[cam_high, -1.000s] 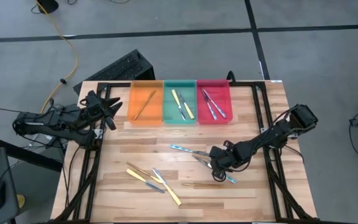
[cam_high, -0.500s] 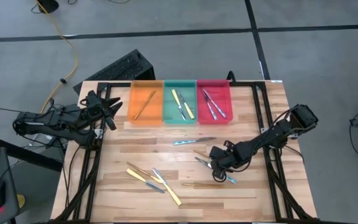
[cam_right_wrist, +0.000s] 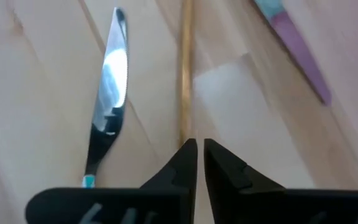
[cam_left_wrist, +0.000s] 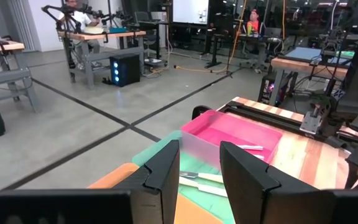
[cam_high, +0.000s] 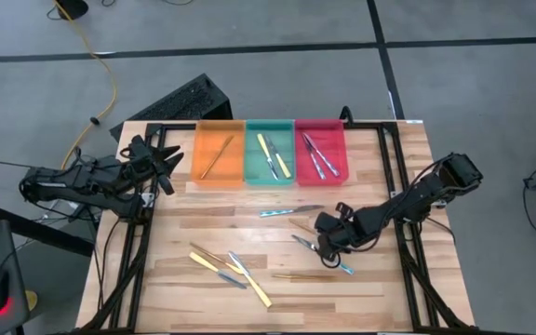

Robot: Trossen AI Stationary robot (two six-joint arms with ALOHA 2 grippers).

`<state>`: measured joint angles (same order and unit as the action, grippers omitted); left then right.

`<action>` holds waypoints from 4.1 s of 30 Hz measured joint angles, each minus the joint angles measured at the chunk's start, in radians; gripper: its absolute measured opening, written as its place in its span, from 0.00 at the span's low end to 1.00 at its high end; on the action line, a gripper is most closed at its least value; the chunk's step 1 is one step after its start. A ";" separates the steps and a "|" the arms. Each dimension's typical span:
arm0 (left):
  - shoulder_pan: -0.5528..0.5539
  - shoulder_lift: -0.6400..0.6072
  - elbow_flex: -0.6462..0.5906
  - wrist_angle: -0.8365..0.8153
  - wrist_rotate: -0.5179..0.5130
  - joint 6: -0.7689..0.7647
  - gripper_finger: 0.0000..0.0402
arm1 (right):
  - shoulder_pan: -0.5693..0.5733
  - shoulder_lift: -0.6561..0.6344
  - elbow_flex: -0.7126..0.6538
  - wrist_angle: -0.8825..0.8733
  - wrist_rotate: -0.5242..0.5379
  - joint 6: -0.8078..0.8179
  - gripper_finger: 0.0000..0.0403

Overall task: Sort silverware by color (type)
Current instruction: Put the gold table knife into the orange bin

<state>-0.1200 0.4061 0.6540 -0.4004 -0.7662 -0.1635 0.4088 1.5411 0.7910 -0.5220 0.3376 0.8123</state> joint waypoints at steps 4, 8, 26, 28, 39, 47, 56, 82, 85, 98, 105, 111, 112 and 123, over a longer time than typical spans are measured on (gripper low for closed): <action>0.000 0.000 0.000 0.000 0.000 -0.003 0.25 | 0.000 0.006 0.001 -0.006 0.005 -0.001 0.14; 0.000 0.000 0.000 0.000 0.000 -0.004 0.25 | -0.002 0.006 0.002 -0.007 0.008 -0.001 0.15; 0.000 0.000 0.000 -0.010 0.000 -0.017 0.25 | -0.025 0.066 -0.033 0.172 0.031 -0.047 0.50; 0.000 0.000 0.000 -0.011 0.000 -0.017 0.25 | -0.025 0.100 -0.033 0.202 0.029 -0.058 0.49; 0.000 0.000 0.000 -0.011 0.000 -0.017 0.25 | -0.023 0.170 -0.027 0.213 0.024 -0.014 0.31; 0.000 0.000 0.000 -0.010 0.000 -0.025 0.25 | -0.024 0.168 -0.027 0.201 0.018 0.026 0.05; 0.000 0.000 0.000 -0.010 0.000 -0.026 0.25 | -0.024 0.149 0.022 0.174 0.032 -0.013 0.03; 0.000 0.000 0.000 -0.005 -0.001 -0.026 0.25 | -0.279 -0.045 0.053 0.905 0.183 -0.487 0.03; 0.000 0.000 0.000 -0.005 0.000 -0.032 0.25 | -0.328 -0.045 0.053 1.068 0.117 -0.546 0.03; 0.000 0.000 0.000 -0.005 -0.009 -0.033 0.25 | -0.463 0.032 0.068 1.489 -0.081 -0.630 0.03; 0.000 0.000 0.000 -0.005 -0.009 -0.034 0.25 | -0.495 0.242 0.246 1.549 -0.157 -0.649 0.03; 0.000 0.000 0.000 -0.005 -0.009 -0.034 0.25 | -0.537 0.409 0.475 1.524 -0.274 -0.659 0.03; 0.000 0.000 0.000 -0.005 -0.009 -0.034 0.25 | -0.546 0.438 0.515 1.507 -0.285 -0.658 0.03; 0.000 0.000 0.000 -0.006 -0.009 -0.034 0.25 | -0.615 0.673 0.768 1.417 -0.331 -0.597 0.04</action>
<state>-0.1196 0.4057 0.6544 -0.4064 -0.7750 -0.1970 -0.2067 2.2145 1.5590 0.8953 0.0063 0.2156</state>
